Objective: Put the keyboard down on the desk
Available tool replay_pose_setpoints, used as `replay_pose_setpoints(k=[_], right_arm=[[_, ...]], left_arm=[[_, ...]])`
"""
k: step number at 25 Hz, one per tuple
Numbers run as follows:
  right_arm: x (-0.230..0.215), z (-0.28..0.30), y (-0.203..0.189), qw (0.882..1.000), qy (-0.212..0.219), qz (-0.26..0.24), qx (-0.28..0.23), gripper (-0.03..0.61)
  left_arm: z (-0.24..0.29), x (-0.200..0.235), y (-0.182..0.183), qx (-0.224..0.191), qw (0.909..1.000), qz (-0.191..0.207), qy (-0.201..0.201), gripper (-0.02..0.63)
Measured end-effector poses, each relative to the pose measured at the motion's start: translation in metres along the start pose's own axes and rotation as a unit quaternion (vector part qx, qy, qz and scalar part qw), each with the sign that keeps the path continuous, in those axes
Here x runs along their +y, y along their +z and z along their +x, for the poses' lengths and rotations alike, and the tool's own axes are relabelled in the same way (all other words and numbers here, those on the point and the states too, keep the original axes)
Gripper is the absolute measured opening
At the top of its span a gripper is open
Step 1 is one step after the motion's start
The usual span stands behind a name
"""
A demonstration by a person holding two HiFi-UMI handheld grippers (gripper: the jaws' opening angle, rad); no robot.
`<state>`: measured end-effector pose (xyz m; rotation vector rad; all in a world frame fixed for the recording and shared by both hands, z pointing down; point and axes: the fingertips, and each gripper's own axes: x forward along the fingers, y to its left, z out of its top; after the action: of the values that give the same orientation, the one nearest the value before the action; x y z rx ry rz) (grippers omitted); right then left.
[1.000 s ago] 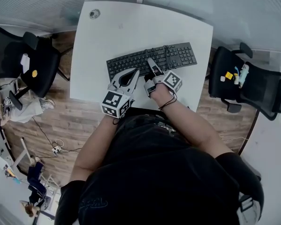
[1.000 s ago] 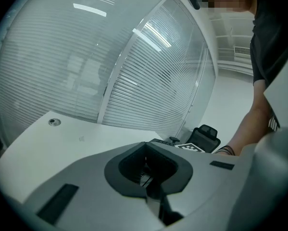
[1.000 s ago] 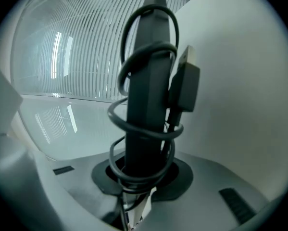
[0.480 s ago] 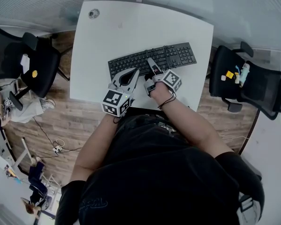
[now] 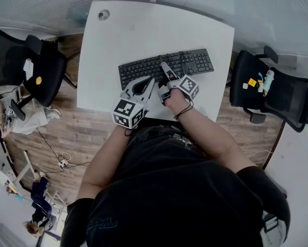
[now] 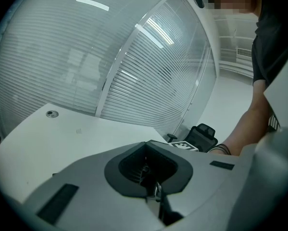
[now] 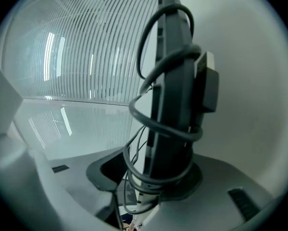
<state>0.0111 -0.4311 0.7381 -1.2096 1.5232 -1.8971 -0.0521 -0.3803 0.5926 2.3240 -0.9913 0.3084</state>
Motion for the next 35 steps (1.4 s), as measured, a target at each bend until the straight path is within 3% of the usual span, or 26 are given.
replay_pose_setpoints(k=[5, 8, 11, 18, 27, 35], right_arm=[[0.008, 0.002, -0.004, 1.0, -0.006, -0.008, 0.016, 0.238], [0.006, 0.001, -0.009, 0.999, -0.033, -0.011, 0.03, 0.315], [0.001, -0.003, -0.016, 0.997, -0.06, -0.025, 0.052, 0.349], [-0.01, -0.012, -0.032, 0.985, -0.115, -0.074, 0.104, 0.377], [-0.024, -0.034, -0.051, 0.981, -0.124, -0.085, 0.124, 0.379], [-0.019, -0.053, -0.06, 0.983, -0.119, -0.099, 0.103, 0.379]], left_arm=[[-0.002, -0.001, 0.0, -0.001, 1.0, -0.004, -0.003, 0.015], [-0.005, -0.003, 0.0, -0.001, 1.0, -0.005, -0.004, 0.015], [-0.007, -0.008, -0.001, -0.002, 0.9999, -0.007, -0.009, 0.015], [-0.016, -0.02, -0.002, -0.001, 0.9999, -0.001, -0.015, 0.015], [-0.039, -0.025, -0.002, -0.013, 0.9998, 0.01, -0.008, 0.015], [-0.061, -0.036, -0.002, -0.02, 0.9994, 0.025, -0.012, 0.015]])
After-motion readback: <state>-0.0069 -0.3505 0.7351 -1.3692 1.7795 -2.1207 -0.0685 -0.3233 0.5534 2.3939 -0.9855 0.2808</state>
